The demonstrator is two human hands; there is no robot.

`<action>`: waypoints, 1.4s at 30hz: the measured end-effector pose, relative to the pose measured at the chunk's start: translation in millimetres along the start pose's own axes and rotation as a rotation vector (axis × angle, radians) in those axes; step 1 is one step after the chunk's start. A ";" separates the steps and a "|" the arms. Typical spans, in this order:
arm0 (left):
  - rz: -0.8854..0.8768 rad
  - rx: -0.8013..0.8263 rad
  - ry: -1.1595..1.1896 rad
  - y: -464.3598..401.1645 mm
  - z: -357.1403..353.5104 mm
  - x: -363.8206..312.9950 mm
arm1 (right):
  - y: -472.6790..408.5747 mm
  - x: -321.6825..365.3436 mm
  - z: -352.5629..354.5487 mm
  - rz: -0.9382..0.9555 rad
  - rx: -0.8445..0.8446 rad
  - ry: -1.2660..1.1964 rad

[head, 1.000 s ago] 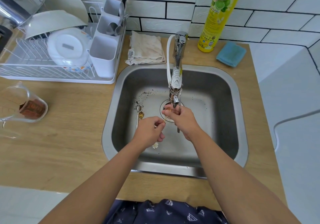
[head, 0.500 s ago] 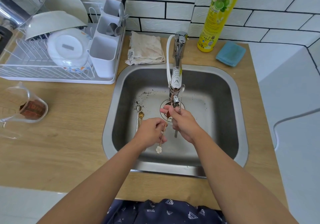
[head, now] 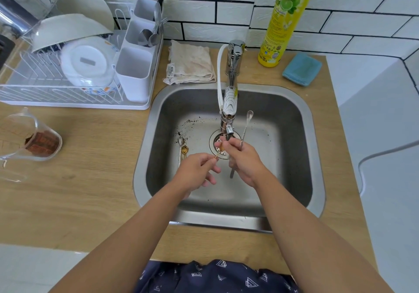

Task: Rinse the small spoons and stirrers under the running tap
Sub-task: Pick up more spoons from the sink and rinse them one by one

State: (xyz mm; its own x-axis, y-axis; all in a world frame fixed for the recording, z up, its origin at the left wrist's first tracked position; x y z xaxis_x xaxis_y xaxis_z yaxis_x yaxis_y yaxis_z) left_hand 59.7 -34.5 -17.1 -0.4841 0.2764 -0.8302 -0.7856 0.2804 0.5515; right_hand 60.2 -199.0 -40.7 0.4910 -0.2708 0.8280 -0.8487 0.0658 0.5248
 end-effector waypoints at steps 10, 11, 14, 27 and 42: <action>0.001 0.115 0.023 2.2 10.9 2.1 | -4.5 4.0 -4.6 0.008 -0.028 0.066; 0.005 0.108 0.042 2.0 11.3 3.3 | -4.1 2.7 -4.7 -0.005 0.007 0.054; 0.049 0.112 0.143 2.4 10.5 4.9 | -2.1 -0.1 -7.0 0.003 0.031 0.102; 0.123 0.192 0.282 3.8 3.1 4.5 | -3.2 1.0 -5.6 0.026 -0.099 0.128; -0.014 0.157 0.078 7.6 5.7 -3.2 | -2.7 5.9 -5.3 0.093 -0.076 0.058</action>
State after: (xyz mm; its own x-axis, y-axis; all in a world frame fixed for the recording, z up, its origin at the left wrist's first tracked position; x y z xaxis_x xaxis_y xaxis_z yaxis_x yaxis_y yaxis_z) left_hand 57.5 -28.0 -9.7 -0.5068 0.2014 -0.8382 -0.7255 0.4256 0.5409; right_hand 66.5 -195.6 -36.1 0.4231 -0.2043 0.8828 -0.8748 0.1616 0.4567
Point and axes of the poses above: each hand's wrist, its own y-axis away from the middle knuckle, its own z-axis out of the back of the hand, x = y × z, the point moved 2 cm from there along -y, towards the middle knuckle, and after that the axes turned 3 degrees about y, right-handed, at the moved point
